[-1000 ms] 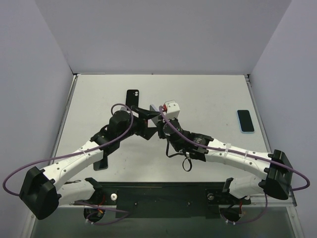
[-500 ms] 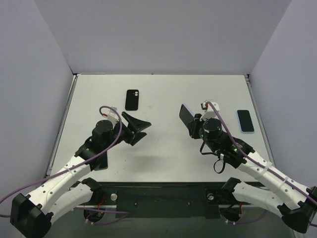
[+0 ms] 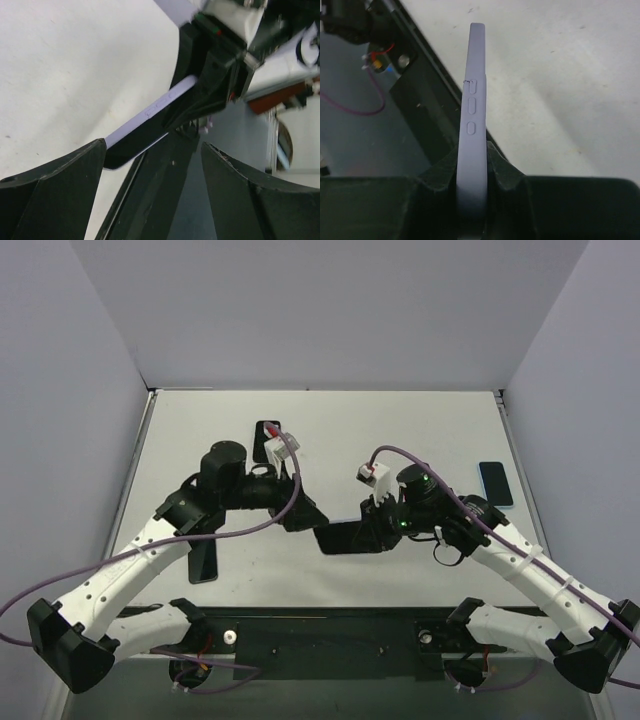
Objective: Take the phone out of the phone case
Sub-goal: Pick up the phone at the center of the board.
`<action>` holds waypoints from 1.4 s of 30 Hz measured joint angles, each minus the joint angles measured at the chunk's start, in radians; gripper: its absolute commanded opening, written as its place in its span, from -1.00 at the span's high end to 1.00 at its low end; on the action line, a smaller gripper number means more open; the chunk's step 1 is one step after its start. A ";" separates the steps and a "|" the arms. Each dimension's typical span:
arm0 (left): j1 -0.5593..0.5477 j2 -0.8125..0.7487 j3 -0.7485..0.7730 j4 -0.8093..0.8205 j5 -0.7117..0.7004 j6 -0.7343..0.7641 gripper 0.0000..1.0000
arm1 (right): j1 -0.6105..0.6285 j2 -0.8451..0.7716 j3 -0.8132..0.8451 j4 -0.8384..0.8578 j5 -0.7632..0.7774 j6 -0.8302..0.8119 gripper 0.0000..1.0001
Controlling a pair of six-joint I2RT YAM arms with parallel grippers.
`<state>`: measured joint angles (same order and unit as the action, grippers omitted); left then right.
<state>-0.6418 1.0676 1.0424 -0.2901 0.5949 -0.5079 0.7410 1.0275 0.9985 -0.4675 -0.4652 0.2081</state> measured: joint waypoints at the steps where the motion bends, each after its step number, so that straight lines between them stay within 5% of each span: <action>1: -0.014 0.006 -0.006 -0.016 0.045 0.036 -0.75 | 0.000 0.002 0.000 -0.008 -0.045 -0.004 1.00; 9: -0.114 0.048 -0.171 0.021 0.264 0.077 -0.72 | -0.002 0.003 0.000 -0.017 -0.372 -0.048 1.00; 17: -0.196 0.101 -0.178 0.097 0.349 0.068 0.73 | -0.003 0.016 0.013 -0.023 -0.467 -0.071 1.00; 19: -0.196 0.101 -0.171 0.109 0.402 0.107 1.00 | -0.011 0.031 0.018 -0.030 -0.496 -0.082 0.77; 20: -0.196 0.096 -0.165 0.111 0.411 0.126 1.00 | -0.019 0.034 0.020 -0.032 -0.520 -0.084 0.70; 24: -0.185 0.056 -0.157 0.097 0.359 0.118 1.00 | -0.033 0.014 0.023 0.043 -0.480 -0.024 -0.11; 28: -0.120 -0.031 -0.195 0.163 0.249 0.039 1.00 | -0.088 -0.048 -0.071 0.245 -0.378 0.166 -0.35; 34: -0.061 -0.178 -0.369 0.446 0.067 -0.198 1.00 | -0.126 -0.127 -0.352 0.770 -0.227 0.618 -0.30; 42: -0.062 -0.155 -0.459 0.732 -0.015 -0.449 1.00 | -0.131 -0.133 -0.394 1.068 -0.103 0.862 0.09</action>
<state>-0.7040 0.9123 0.5838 0.4416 0.5800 -0.9565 0.6098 0.8944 0.6041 0.6003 -0.5686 1.0698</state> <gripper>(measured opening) 0.224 0.504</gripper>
